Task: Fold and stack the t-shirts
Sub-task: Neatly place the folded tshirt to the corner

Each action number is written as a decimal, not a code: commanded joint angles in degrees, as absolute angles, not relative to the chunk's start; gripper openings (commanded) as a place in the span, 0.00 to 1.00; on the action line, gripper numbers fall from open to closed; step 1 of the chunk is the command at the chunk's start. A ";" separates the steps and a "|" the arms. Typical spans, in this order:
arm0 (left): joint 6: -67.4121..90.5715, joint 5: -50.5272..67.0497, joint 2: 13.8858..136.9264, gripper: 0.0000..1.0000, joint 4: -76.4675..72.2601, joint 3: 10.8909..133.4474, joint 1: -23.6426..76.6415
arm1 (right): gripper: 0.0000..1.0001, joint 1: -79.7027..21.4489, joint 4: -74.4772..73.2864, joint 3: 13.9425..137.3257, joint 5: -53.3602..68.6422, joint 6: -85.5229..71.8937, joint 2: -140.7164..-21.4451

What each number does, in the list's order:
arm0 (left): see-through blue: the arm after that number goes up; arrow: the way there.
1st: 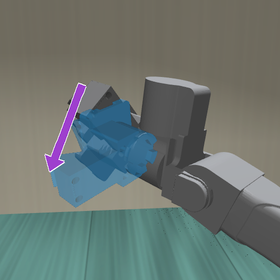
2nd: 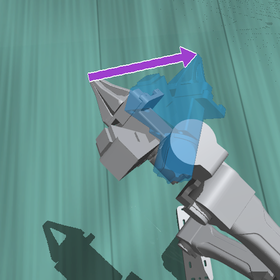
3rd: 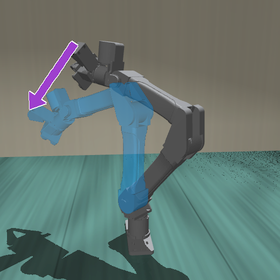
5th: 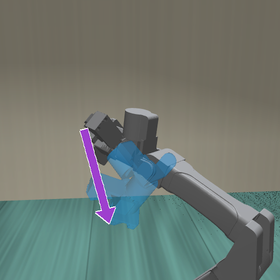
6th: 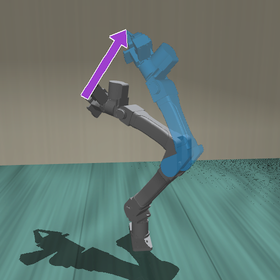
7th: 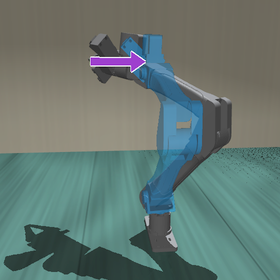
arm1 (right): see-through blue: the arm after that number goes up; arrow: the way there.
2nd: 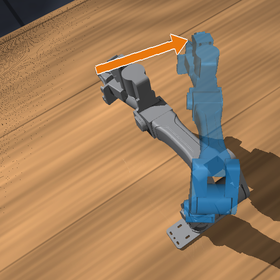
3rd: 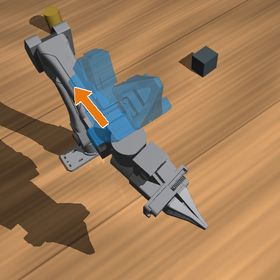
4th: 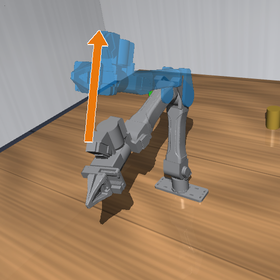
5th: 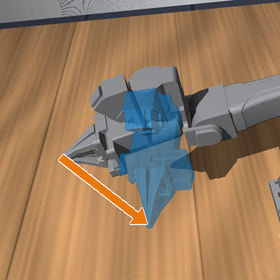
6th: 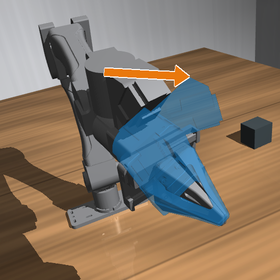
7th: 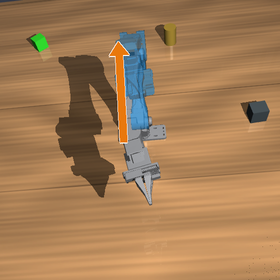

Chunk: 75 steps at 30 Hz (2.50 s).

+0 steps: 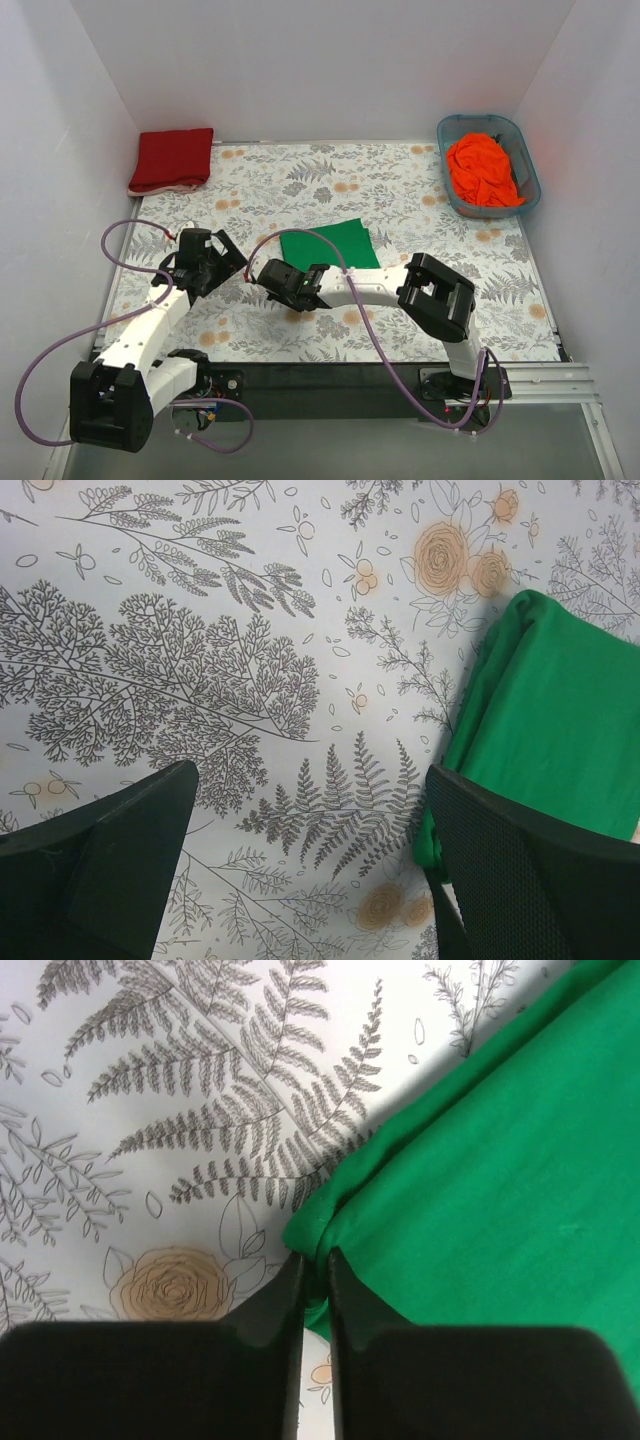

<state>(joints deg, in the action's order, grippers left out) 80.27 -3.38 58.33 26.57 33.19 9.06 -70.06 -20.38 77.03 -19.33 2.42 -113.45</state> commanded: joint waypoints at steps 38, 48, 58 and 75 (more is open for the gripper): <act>111.18 14.41 94.65 0.60 -12.13 34.71 25.22 | 0.01 -57.92 0.95 57.83 -3.78 -9.23 -92.02; 98.46 6.43 96.50 0.00 -1.36 41.29 24.88 | 0.06 -57.92 1.85 57.48 -2.73 -9.58 -91.76; 68.05 -13.60 102.39 0.00 18.80 62.30 16.88 | 0.60 -57.83 0.36 50.64 -8.08 -9.49 -81.75; 33.05 -30.32 126.55 0.00 13.80 99.12 9.24 | 0.86 -55.37 -8.70 40.16 -7.91 -13.36 -75.75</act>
